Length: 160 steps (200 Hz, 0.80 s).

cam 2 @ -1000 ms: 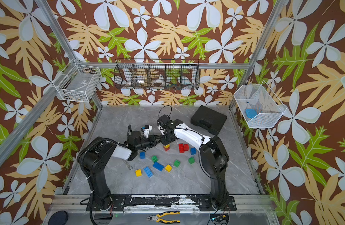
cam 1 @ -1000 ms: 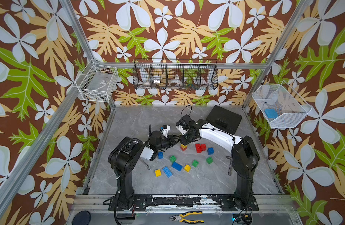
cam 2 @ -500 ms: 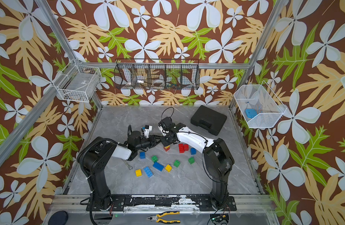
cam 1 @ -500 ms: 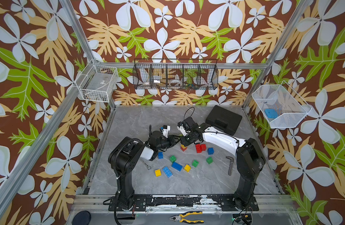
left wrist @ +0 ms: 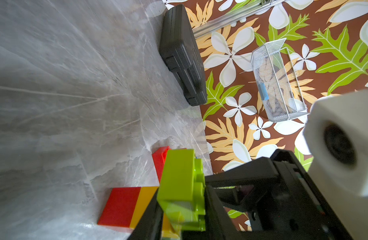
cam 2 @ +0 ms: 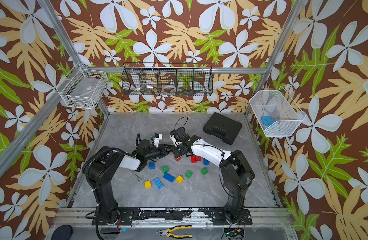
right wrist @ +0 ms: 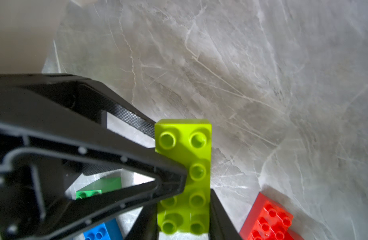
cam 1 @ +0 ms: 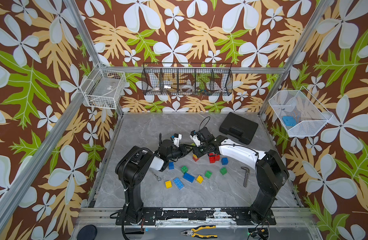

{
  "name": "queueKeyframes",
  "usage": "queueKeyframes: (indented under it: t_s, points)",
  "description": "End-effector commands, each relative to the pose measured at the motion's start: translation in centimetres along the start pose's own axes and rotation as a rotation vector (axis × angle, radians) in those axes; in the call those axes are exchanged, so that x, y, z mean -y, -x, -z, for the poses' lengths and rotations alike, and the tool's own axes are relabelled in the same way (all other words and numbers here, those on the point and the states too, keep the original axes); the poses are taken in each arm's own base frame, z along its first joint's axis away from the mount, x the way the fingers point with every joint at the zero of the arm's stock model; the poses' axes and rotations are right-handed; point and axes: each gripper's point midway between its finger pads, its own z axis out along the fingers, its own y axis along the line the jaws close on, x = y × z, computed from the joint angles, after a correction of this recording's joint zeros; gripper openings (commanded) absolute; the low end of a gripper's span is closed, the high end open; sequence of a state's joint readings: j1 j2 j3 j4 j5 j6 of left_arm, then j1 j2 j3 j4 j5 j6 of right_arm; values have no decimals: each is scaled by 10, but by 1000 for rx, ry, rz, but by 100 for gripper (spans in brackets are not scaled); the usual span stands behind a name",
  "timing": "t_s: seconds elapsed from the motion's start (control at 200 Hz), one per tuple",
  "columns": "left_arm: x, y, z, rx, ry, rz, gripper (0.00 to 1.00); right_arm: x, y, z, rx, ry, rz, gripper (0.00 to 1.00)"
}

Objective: Assemble a fork with lego
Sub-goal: Assemble the lego brick with the lego brick.

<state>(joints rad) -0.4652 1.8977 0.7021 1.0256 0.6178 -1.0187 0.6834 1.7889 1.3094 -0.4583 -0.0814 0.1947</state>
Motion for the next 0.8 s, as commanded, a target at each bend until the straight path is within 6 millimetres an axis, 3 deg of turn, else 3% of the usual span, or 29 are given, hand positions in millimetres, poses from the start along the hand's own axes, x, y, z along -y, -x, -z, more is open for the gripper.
queueKeyframes:
  t_s: [0.0, 0.33, 0.601, 0.796]
  points:
    - [-17, -9, 2, -28, 63, 50, 34, -6, 8, 3, 52, 26, -5, 22]
    - [-1, -3, 2, -18, 26, 34, 38, -8, 9, 3, 35, 33, -9, 22]
    - [13, 5, 3, 0, 0, 11, 58, -7, 12, 4, 47, 31, -19, 21]
    - [26, 14, 4, 24, -19, -5, 66, -9, 20, 10, 73, 35, -22, 21]
